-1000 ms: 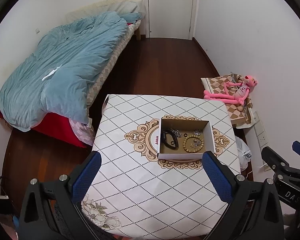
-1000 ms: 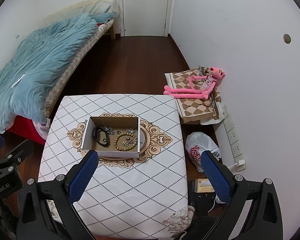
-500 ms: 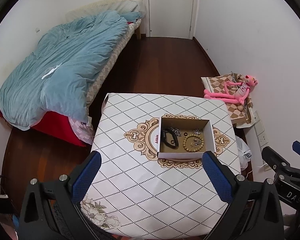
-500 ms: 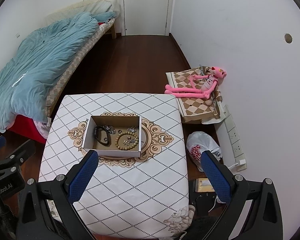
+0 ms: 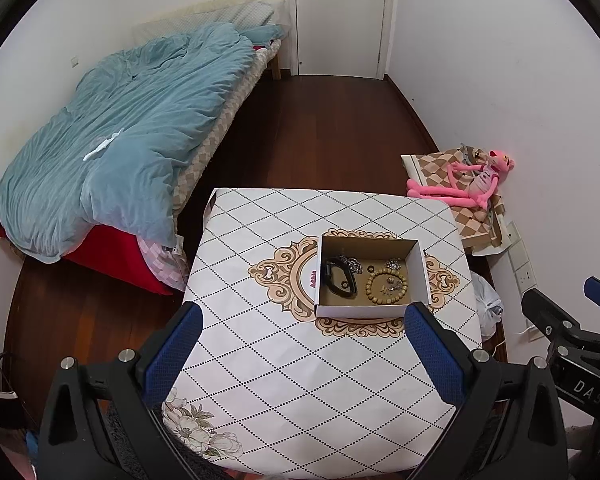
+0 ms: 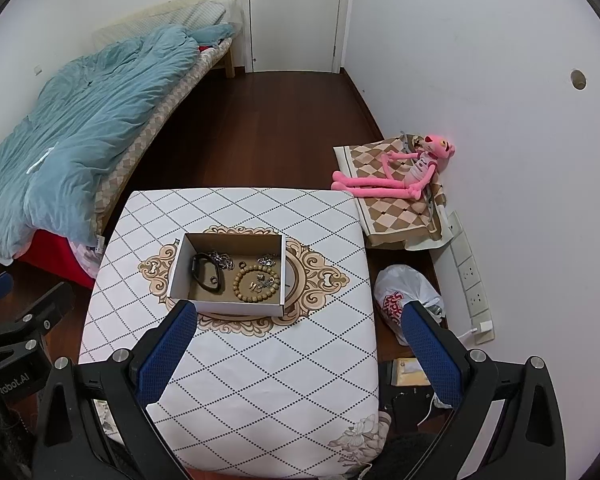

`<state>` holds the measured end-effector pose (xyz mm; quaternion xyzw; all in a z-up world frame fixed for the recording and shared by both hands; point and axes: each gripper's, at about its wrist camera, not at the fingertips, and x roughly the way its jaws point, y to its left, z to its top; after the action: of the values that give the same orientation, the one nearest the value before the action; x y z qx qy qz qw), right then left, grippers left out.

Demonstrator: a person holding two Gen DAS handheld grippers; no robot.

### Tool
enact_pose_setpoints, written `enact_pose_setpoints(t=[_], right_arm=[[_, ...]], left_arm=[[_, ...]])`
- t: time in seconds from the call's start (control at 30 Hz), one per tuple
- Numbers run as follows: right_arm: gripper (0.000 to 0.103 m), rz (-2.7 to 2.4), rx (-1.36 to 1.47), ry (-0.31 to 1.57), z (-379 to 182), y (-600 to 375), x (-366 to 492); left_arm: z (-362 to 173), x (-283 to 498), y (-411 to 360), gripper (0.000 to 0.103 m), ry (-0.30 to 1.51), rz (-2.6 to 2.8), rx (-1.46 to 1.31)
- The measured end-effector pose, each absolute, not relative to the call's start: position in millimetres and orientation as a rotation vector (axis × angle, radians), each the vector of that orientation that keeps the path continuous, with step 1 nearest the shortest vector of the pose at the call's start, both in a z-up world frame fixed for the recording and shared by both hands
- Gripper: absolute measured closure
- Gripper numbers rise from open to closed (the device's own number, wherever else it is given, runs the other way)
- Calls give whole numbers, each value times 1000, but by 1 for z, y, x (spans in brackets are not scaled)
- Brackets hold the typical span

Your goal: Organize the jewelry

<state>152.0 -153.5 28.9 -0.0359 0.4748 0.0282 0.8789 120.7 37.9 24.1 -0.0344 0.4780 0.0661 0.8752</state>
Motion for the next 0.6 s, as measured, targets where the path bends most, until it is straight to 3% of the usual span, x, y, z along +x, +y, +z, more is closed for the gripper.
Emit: enact_pose_setpoints(t=[0.6], right_arm=[[0,66,-77,993,31,-154,153]], left_arm=[[24,122,34,0,999,133,-69]])
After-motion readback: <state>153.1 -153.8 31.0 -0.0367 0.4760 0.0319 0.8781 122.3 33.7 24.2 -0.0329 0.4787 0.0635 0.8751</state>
